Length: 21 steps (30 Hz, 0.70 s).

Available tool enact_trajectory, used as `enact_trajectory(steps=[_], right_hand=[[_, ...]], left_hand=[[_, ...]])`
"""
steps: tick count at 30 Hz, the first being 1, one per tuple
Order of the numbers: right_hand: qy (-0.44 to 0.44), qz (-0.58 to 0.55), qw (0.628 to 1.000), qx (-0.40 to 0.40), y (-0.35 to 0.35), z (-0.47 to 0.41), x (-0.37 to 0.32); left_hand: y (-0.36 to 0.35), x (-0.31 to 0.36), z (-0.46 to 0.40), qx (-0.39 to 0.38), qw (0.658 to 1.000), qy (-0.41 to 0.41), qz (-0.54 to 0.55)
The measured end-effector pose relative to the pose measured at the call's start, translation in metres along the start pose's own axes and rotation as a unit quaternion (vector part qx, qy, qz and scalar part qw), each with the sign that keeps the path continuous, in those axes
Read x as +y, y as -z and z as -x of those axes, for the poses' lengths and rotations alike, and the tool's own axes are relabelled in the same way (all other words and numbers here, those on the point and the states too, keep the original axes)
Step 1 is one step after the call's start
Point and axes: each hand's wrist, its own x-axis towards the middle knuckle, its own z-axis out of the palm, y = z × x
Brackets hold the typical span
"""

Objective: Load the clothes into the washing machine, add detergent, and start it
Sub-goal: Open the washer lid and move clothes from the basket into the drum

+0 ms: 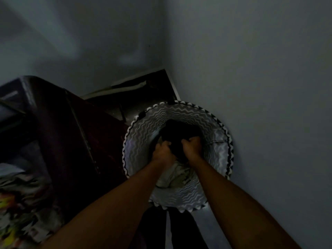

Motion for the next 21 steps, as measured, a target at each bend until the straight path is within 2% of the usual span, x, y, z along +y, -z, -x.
enact_trajectory(steps=[3,7,9,13,16,19,21], right_hand=[[0.0,-0.091,0.995,0.034,0.013,0.032,-0.019],[0.041,-0.129,0.989,0.053,0.036,0.087,-0.048],[0.091,-0.123,0.988,0.032,0.046,0.124,-0.068],[0.193,-0.116,0.974,-0.011,0.06,0.18,-0.112],[0.222,-0.108,0.967,-0.068,0.067,0.215,-0.142],[0.203,-0.159,0.954,-0.153,0.077,0.253,-0.157],[0.177,-0.216,0.931,-0.234,0.091,0.272,-0.159]], left_hand=[[0.01,0.007,0.021,-0.013,1.0,-0.013,-0.005],[0.026,0.014,0.058,-0.028,0.996,-0.082,-0.031],[0.035,0.013,0.083,0.004,0.986,-0.16,-0.049],[0.058,0.012,0.122,0.121,0.947,-0.295,0.027],[0.082,0.012,0.146,0.166,0.924,-0.339,0.063],[0.106,0.012,0.186,0.185,0.914,-0.351,0.088],[0.118,0.011,0.21,0.2,0.91,-0.352,0.084]])
